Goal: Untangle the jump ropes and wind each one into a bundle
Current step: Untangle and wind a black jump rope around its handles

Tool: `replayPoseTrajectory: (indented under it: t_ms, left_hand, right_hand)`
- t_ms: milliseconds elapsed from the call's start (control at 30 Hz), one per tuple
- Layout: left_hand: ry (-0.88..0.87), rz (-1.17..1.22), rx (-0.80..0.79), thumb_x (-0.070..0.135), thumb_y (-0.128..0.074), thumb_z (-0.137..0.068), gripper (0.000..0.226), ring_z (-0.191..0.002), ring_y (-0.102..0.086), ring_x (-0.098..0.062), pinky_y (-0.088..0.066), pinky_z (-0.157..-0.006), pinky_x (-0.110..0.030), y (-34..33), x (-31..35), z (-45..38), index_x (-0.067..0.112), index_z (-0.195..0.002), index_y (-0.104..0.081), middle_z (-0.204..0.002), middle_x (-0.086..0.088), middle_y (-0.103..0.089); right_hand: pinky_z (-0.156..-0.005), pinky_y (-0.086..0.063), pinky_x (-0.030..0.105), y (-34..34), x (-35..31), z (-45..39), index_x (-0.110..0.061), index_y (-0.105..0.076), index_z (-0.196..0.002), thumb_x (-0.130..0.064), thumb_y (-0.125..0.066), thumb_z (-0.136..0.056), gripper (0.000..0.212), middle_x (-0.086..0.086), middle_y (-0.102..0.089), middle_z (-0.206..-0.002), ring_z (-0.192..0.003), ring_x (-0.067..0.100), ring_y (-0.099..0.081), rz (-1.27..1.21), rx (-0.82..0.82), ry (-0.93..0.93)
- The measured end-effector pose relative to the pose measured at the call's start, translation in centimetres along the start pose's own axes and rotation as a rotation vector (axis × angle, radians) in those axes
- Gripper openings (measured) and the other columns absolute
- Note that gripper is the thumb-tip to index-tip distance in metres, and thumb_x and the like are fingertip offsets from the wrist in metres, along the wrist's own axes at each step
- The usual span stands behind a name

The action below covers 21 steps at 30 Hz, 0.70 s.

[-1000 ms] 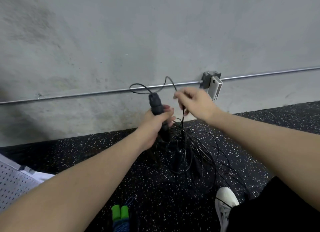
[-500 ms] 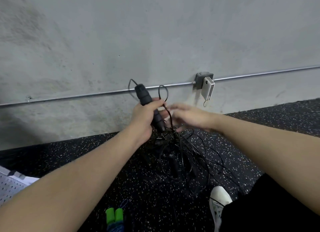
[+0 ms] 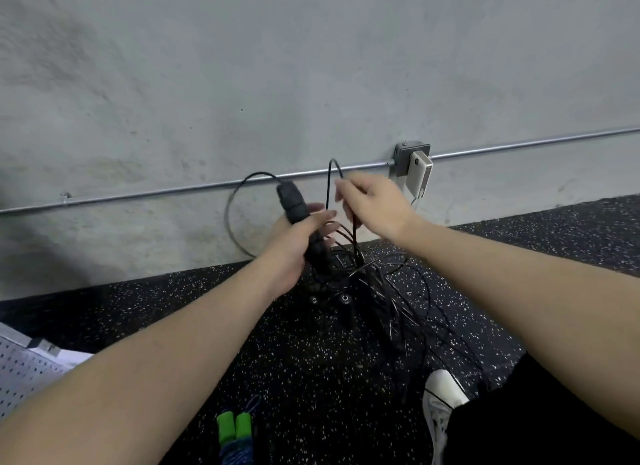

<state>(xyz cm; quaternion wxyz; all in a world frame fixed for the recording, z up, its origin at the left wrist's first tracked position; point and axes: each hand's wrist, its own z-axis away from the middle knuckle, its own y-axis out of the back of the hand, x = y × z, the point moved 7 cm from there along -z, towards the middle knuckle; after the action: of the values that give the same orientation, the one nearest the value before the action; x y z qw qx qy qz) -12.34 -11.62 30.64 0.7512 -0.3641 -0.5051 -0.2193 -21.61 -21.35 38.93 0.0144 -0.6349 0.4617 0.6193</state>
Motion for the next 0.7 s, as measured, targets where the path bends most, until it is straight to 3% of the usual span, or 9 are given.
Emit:
replayPoseTrajectory:
  t_ms: [100, 200, 367, 433, 567, 633, 700]
  left_hand:
    - [0.003, -0.184, -0.015, 0.012, -0.081, -0.083, 0.025, -0.098, -0.070, -0.019, -0.055, -0.098, -0.041, -0.9, -1.7, 0.4, 0.016, -0.106, -0.072, -0.106, -0.004, -0.078]
    - [0.009, -0.218, -0.108, 0.008, -0.075, -0.083, 0.020, -0.094, -0.069, -0.029, -0.053, -0.095, -0.046, -1.8, -2.9, 0.4, 0.019, -0.100, -0.077, -0.110, -0.008, -0.077]
    - [-0.002, -0.409, -0.161, 0.026, -0.084, -0.081, 0.021, -0.109, -0.071, -0.030, -0.055, -0.100, -0.045, -1.4, -3.9, 0.8, 0.016, -0.098, -0.078, -0.103, -0.008, -0.078]
    - [0.004, -0.381, -0.102, 0.016, -0.080, -0.086, 0.016, -0.103, -0.074, -0.028, -0.059, -0.093, -0.043, -1.2, -3.7, 0.8, 0.007, -0.098, -0.074, -0.099, -0.013, -0.078]
    - [0.016, -0.259, -0.017, 0.004, -0.069, -0.092, 0.008, -0.088, -0.075, -0.024, -0.061, -0.080, -0.039, -1.3, -3.3, 0.4, 0.003, -0.100, -0.068, -0.090, -0.011, -0.078]
    - [0.011, -0.176, 0.040, 0.002, -0.069, -0.091, 0.005, -0.074, -0.073, -0.021, -0.062, -0.071, -0.039, -1.0, -2.9, 0.1, 0.007, -0.092, -0.068, -0.079, -0.010, -0.075]
    - [-0.015, -0.162, 0.110, 0.004, -0.070, -0.090, 0.007, -0.060, -0.069, -0.016, -0.058, -0.055, -0.029, -0.5, -2.3, 0.0, 0.009, -0.086, -0.070, -0.070, -0.005, -0.072]
  right_hand:
    - [-0.052, -0.048, 0.032, 1.0, -1.4, -0.2, -0.008, -0.063, -0.080, -0.022, -0.049, -0.103, 0.030, 0.008, -0.057, -0.058, -0.052, 0.018, -0.052, -0.217, 0.102, -0.004]
    - [-0.051, -0.046, 0.034, 0.3, -1.5, 0.2, -0.011, -0.065, -0.085, -0.023, -0.048, -0.105, 0.029, 0.006, -0.058, -0.060, -0.052, 0.024, -0.051, -0.248, 0.015, -0.020]
    - [-0.050, -0.052, 0.029, 1.9, 0.0, 0.0, -0.009, -0.066, -0.091, -0.022, -0.046, -0.106, 0.028, 0.002, -0.058, -0.061, -0.050, 0.017, -0.050, -0.386, 0.133, -0.118]
    - [-0.054, -0.055, 0.029, 2.0, 0.8, 0.1, -0.011, -0.066, -0.099, -0.027, -0.043, -0.107, 0.029, 0.004, -0.060, -0.067, -0.057, 0.015, -0.053, -0.451, 0.142, -0.169]
    - [-0.072, -0.053, 0.038, -1.5, 3.4, 0.4, -0.014, -0.057, -0.126, -0.041, -0.035, -0.103, 0.042, 0.013, -0.068, -0.100, -0.085, 0.021, -0.061, -0.529, -0.093, -0.363]
    - [-0.077, -0.048, 0.037, -3.3, 5.0, 1.6, -0.012, -0.056, -0.128, -0.043, -0.045, -0.090, 0.050, 0.010, -0.067, -0.102, -0.085, 0.020, -0.059, -0.260, -0.290, -0.358]
    - [-0.074, -0.048, 0.035, -4.5, 5.9, 2.8, -0.014, -0.055, -0.116, -0.032, -0.058, -0.090, 0.032, -0.002, -0.062, -0.091, -0.078, 0.012, -0.055, 0.084, -0.476, -0.206]
